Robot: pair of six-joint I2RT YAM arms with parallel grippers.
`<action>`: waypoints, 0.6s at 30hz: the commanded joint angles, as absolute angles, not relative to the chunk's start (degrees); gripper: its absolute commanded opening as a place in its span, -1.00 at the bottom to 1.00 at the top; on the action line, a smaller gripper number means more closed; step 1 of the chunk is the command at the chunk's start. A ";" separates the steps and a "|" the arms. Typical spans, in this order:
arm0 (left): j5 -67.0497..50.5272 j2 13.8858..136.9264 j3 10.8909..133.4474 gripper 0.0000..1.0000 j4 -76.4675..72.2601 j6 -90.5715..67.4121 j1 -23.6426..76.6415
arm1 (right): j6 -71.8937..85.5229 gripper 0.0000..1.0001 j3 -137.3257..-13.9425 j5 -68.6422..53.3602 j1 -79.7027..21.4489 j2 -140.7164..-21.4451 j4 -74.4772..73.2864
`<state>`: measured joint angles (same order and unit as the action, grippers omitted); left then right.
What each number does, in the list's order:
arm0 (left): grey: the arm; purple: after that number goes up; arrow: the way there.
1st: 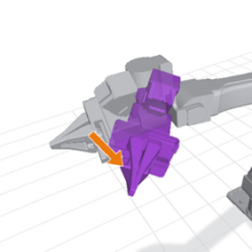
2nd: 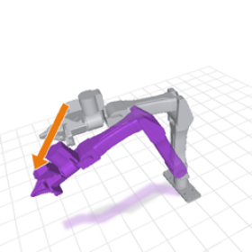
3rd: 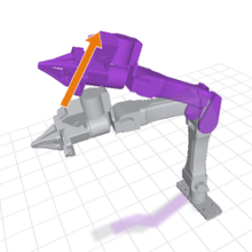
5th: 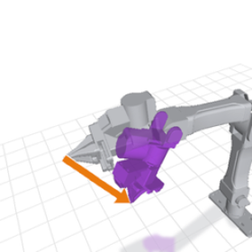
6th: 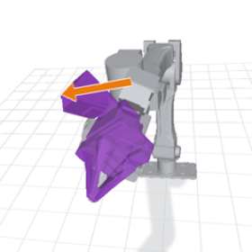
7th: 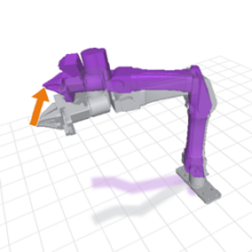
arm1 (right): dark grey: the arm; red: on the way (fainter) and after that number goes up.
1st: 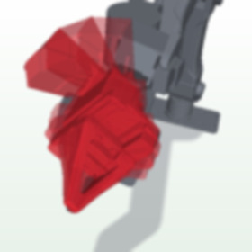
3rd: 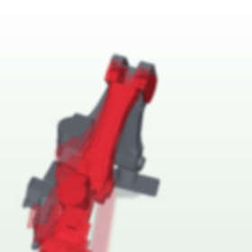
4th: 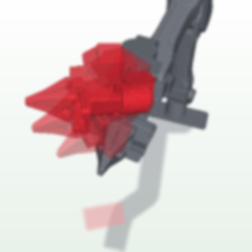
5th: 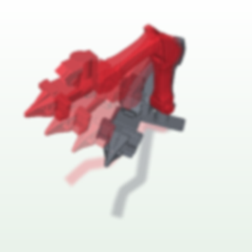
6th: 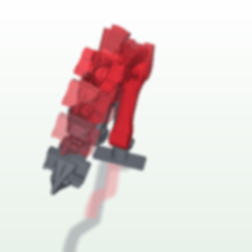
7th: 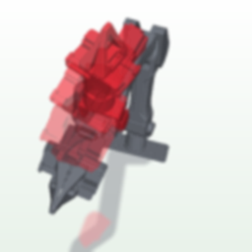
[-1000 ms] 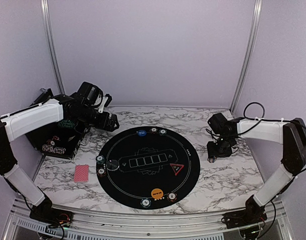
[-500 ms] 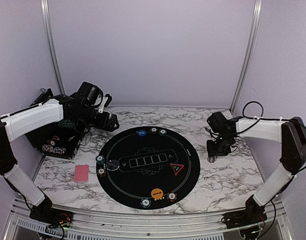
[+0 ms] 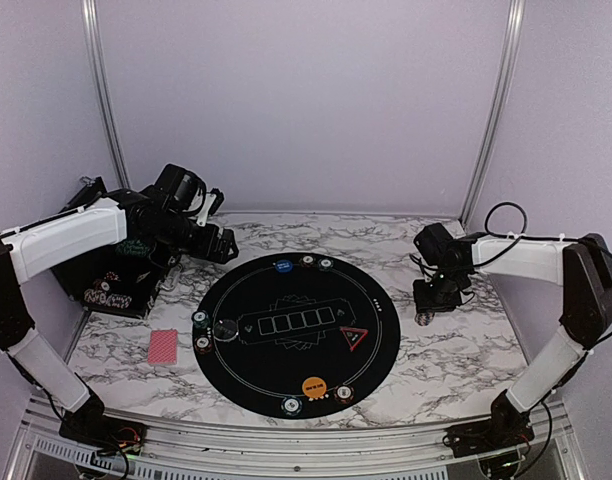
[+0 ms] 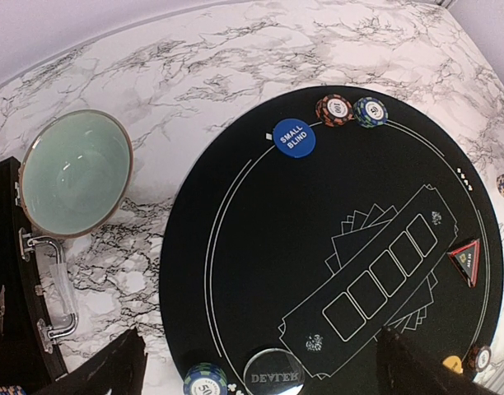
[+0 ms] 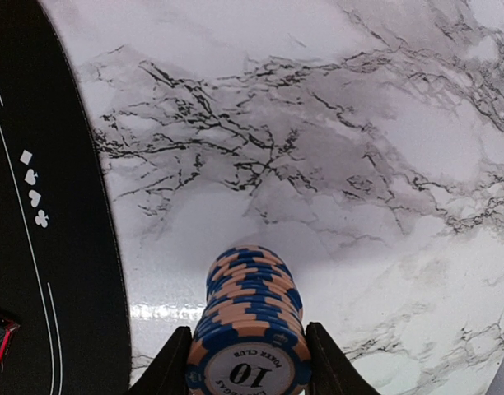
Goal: Distribute texas hold em gaming equipment
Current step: Pick up the pile of poker chips from the pile of poker chips.
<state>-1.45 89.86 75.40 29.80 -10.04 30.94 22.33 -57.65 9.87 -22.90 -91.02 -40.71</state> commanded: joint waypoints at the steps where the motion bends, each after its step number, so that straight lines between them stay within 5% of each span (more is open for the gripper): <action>1: -1.58 89.30 74.83 0.98 28.92 -9.70 30.59 | 22.51 -0.39 -59.98 10.19 -22.50 -90.41 -41.17; 18: -1.49 89.06 74.95 0.98 28.92 -9.73 30.59 | 22.10 -0.45 -64.16 10.55 -22.59 -89.25 -44.40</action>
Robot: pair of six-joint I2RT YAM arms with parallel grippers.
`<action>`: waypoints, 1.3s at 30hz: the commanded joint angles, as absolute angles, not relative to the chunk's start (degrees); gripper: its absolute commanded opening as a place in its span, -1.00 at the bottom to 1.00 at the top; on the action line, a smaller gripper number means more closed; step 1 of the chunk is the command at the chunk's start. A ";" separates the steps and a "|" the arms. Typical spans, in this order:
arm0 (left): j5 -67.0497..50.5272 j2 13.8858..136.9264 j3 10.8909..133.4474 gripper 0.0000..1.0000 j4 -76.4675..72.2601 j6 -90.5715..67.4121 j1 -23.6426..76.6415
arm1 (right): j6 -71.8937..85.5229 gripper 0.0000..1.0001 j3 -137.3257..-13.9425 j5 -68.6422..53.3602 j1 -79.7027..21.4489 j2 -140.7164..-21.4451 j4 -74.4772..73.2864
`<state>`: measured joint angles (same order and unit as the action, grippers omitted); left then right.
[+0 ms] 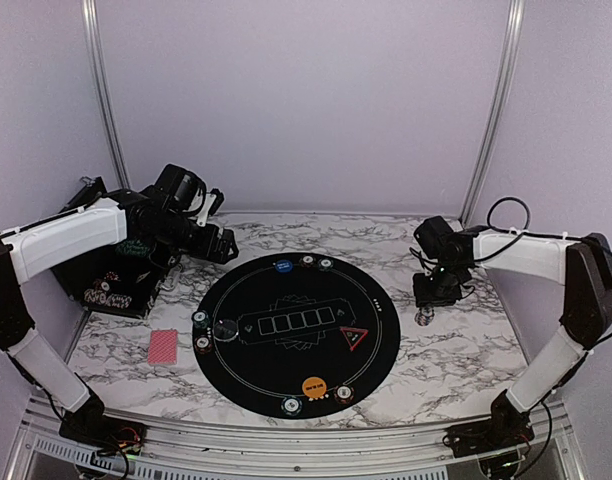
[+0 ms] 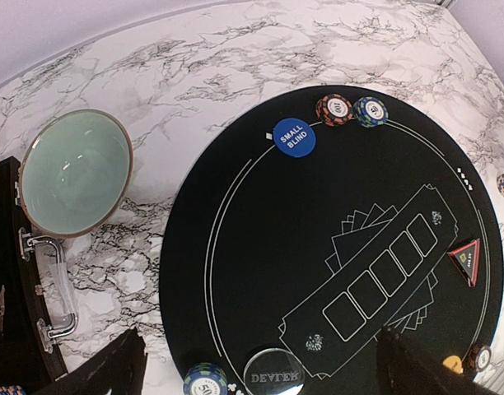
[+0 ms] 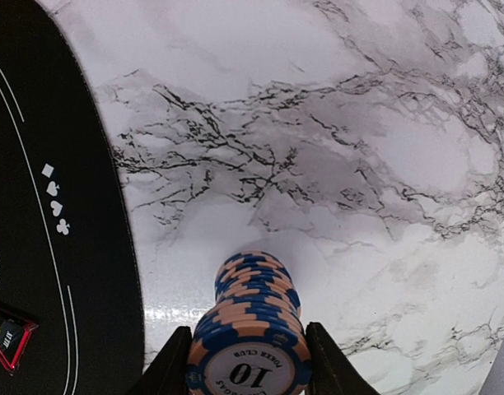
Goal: Distribute texas hold em gaming equipment
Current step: Pick up the pile of poker chips from the pile of poker chips, then place the poker chips pile in the small blind area.
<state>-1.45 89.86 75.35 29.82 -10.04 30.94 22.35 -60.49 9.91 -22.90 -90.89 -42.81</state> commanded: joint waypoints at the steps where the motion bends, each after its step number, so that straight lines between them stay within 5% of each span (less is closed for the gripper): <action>1: -1.49 89.03 74.95 0.98 28.97 -9.72 30.59 | 22.00 -0.45 -64.61 10.55 -22.65 -89.37 -44.73; 39: -1.10 89.35 74.79 0.98 29.11 -9.34 30.59 | 5.53 -0.48 -108.95 4.67 -31.28 -129.46 -41.28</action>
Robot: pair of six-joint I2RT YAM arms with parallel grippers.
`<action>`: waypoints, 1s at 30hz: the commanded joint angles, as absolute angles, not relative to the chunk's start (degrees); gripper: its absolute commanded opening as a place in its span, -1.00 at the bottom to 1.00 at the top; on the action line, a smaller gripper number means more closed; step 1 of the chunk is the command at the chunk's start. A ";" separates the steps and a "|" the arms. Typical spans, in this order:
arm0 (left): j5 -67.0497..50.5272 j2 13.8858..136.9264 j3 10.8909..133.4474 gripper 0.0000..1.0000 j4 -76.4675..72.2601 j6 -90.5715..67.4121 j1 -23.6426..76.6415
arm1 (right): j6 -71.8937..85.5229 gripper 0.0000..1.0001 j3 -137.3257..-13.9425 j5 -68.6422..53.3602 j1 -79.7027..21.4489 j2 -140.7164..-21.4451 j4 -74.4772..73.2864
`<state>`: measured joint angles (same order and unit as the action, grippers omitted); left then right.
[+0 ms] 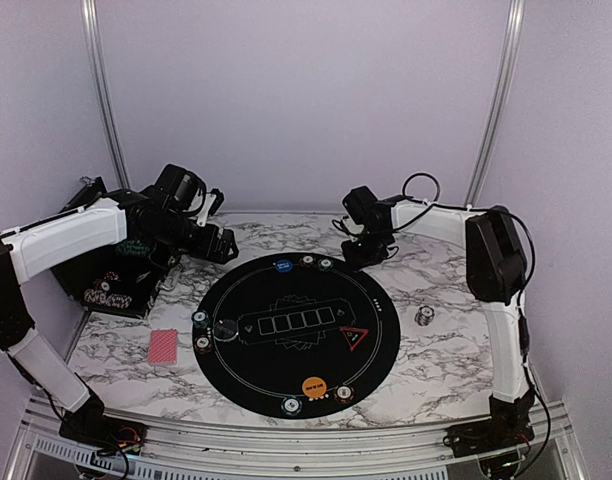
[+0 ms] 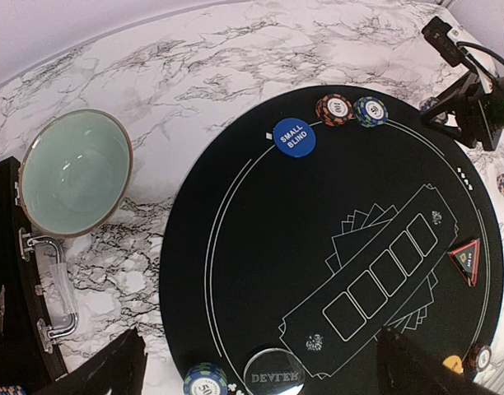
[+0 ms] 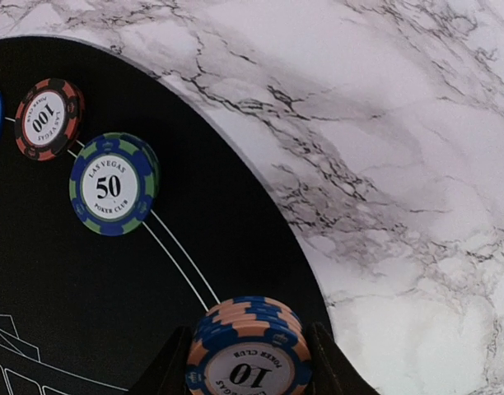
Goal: Distribute texas hold em gaming equipment
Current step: Place the poker chips pile in the small blind area.
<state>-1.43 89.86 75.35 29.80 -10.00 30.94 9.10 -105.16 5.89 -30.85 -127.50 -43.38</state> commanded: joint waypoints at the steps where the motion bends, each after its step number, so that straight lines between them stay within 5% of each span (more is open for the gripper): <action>1: -1.14 89.38 74.73 0.98 29.17 -9.40 30.59 | 5.01 -0.49 -109.20 4.57 -31.29 -129.92 -41.11; 30: -1.08 89.72 74.78 0.98 29.17 -9.35 30.59 | -4.96 -0.42 -111.28 2.46 -32.43 -137.62 -37.35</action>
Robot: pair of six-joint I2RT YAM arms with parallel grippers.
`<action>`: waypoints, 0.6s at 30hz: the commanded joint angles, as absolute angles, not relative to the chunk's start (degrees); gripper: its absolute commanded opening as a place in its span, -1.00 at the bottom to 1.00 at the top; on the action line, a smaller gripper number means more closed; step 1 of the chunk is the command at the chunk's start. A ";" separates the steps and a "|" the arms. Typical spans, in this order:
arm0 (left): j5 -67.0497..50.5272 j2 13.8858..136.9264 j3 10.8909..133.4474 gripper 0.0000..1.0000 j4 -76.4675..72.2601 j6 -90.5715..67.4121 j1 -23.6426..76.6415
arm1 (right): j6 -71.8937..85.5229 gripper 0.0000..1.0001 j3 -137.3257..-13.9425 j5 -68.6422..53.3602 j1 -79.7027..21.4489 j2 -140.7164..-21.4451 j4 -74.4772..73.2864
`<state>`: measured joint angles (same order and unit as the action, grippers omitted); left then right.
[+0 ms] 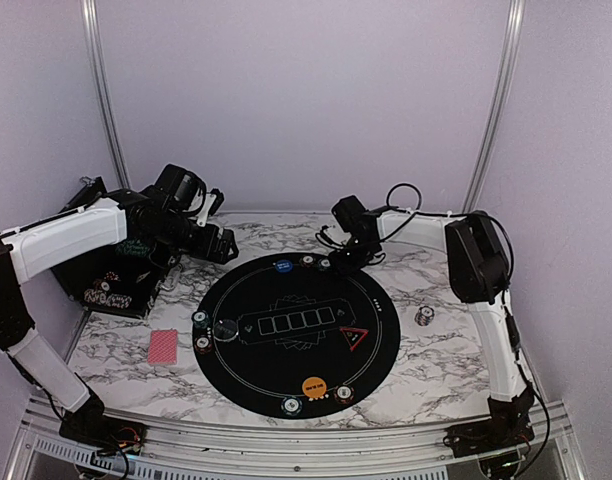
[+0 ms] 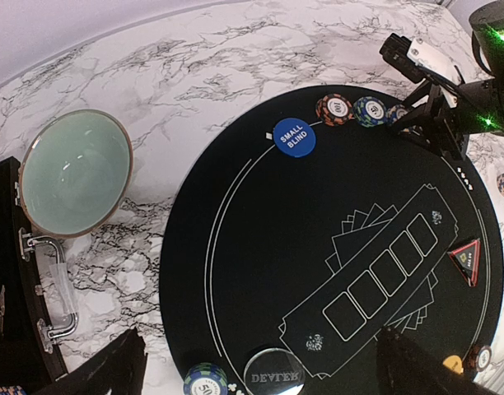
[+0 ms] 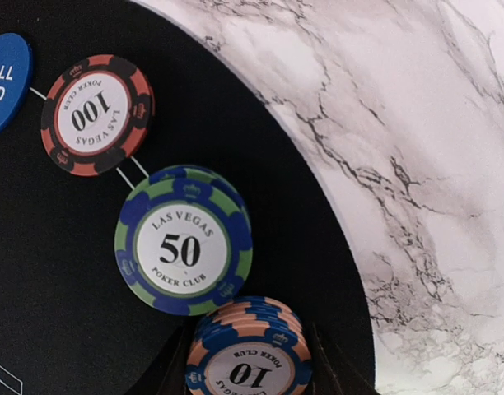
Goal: Distribute texas hold em gaming equipment
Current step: Place the poker chips pile in the small blind area.
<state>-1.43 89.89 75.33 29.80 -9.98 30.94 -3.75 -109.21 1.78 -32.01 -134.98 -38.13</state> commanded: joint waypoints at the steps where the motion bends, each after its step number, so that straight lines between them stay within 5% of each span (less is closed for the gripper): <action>1: -1.13 89.79 74.79 0.98 29.16 -9.40 30.59 | -5.07 -0.42 -111.46 2.52 -32.43 -137.82 -37.46; 18: -1.57 89.86 74.77 0.98 29.17 -9.46 30.58 | -5.02 0.05 -111.60 3.09 -32.35 -138.01 -39.64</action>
<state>-1.45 89.89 75.35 29.80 -9.98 30.94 -4.71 -110.54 2.22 -31.99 -135.85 -38.15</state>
